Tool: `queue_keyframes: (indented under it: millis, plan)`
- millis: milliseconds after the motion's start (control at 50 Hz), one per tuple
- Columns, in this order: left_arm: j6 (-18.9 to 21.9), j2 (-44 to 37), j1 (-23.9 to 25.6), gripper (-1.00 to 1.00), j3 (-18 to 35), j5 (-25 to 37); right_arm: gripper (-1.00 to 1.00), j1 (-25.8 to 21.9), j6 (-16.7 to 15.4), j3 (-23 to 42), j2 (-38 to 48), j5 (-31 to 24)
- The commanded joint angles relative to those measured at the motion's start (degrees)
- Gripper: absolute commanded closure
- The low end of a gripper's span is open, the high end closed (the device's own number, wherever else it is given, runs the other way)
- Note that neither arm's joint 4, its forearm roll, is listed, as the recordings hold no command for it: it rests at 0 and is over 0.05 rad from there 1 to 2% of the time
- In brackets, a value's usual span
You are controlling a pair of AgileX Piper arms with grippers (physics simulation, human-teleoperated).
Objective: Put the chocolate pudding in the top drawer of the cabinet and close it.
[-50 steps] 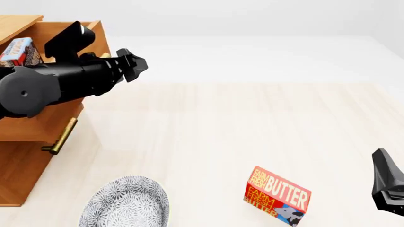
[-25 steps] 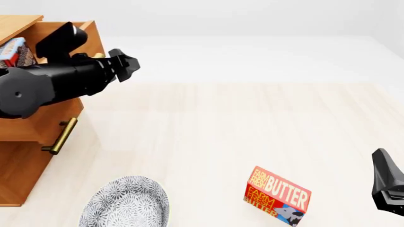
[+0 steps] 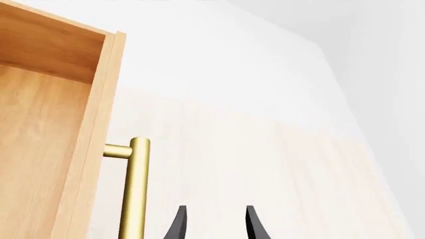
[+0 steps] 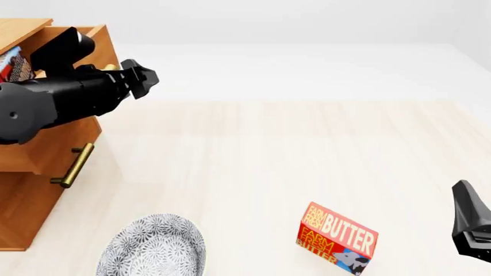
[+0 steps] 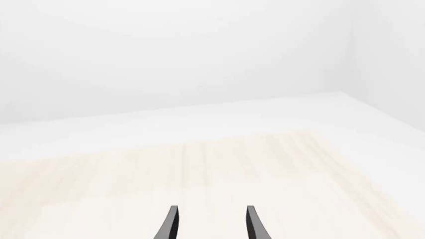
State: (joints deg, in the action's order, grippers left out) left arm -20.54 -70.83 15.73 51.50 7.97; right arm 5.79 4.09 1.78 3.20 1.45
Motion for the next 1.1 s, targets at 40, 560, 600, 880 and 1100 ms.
queue_keyframes:
  millis: [40, 560, 600, 880, 1100]
  plan:
    - [-2.8, -3.21, -2.28, -1.0, -0.39, 0.87, -1.0, 0.01, 0.0, 0.04, -0.1, -0.1]
    - [-2.69, -3.36, -4.57, -1.0, -1.0, 0.31, -1.0, -0.06, 0.04, 0.09, -0.43, -0.44]
    - [-2.79, -3.15, -4.61, -1.0, -1.03, 0.42, -1.0, -0.06, 0.0, 0.05, -0.38, -0.38]
    - [-1.99, -3.52, -6.5, -1.0, -0.99, 0.62, -1.0, -0.08, -0.01, -0.02, -0.38, -0.37]
    - [-1.71, -3.87, -7.54, -1.0, -0.95, 0.58, -1.0, -0.03, -0.02, -0.08, -0.19, -0.21]
